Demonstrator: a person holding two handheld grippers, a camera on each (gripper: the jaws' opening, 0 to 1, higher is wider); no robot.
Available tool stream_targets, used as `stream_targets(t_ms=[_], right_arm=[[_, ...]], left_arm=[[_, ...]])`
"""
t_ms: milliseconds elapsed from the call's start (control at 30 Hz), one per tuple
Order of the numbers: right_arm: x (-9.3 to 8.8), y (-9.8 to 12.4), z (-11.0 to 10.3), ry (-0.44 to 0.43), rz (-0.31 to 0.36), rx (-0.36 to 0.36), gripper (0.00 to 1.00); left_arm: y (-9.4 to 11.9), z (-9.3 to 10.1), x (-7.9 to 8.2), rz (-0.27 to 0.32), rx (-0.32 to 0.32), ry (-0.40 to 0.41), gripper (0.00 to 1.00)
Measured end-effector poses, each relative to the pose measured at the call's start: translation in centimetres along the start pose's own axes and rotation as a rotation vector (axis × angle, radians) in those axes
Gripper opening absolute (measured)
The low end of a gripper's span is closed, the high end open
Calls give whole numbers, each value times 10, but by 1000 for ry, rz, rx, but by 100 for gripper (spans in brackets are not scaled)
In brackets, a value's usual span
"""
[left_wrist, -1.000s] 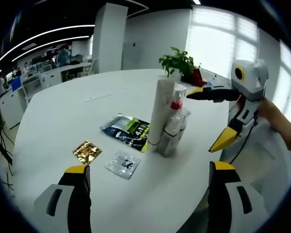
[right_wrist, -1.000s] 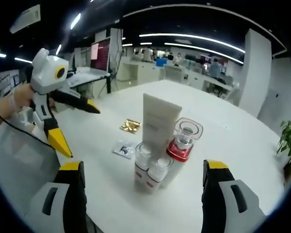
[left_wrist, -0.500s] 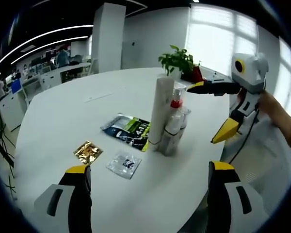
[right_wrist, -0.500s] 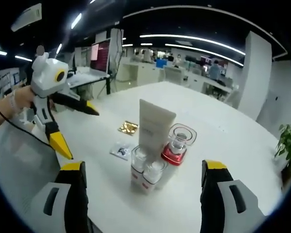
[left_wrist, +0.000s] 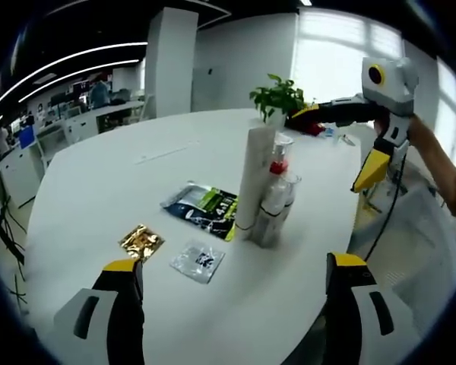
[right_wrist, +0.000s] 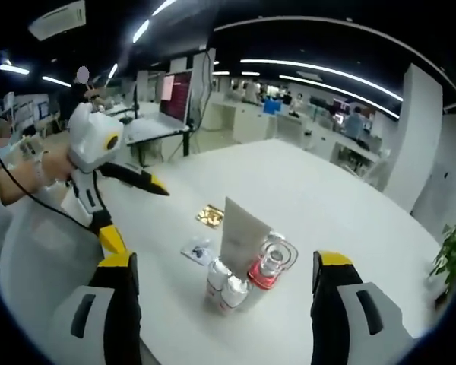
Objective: Arrange the skincare products in the storage area until every visible bottle or jar stands upright without overlapping.
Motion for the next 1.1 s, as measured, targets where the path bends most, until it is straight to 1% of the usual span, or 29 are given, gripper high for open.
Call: stream_targets(t_ms=[67,133,167,233,333,500,567,667,800,900,967,1033,1100], right_arm=[[5,-2,3,25,5,22,86],[9,-4,7,44,-3,43,86],[11,-4,9,56,-3,47,85],[17,-4,15,74,12,51,82],[27,-3,25,84,39,82,78],[39,1,42,78,79,93,73],[43,0,49,82,85,84,72],[45,-2,57,80,81,74,73],[50,-8,70,68,95,78,68],[52,-13,80,68,98,79,64],[51,-18,87,70,102,84,58],[48,-23,95,63,106,91,52],[44,-29,103,43,100,92,50]], left_arm=[[1,-3,0,-5,24,-10,96],[1,-5,-1,-6,38,-19,96],[2,-5,-1,-8,41,-17,96],[2,-6,-2,-13,42,-19,96],[2,-6,-2,-12,42,-15,96],[2,-6,-2,-5,41,-6,95],[2,-6,-3,-8,39,-5,95],[1,-6,-3,-12,38,-6,95],[1,-7,-3,-11,38,-2,95],[2,-7,-3,-6,37,6,95],[2,-7,-3,-7,39,9,95],[2,-8,-4,-9,43,12,94],[2,-9,-4,-11,47,17,94]])
Point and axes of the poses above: the point that each gripper's makers call its tool centre point, and the gripper's own axes: y roughly backward along the fingers, z roughly to its right, x roughly out of its top, the point moved 10 cm from there along y, roughly backward along the fingers, and after that the axes turned 10 degrees about y, right-handed, at the moved point
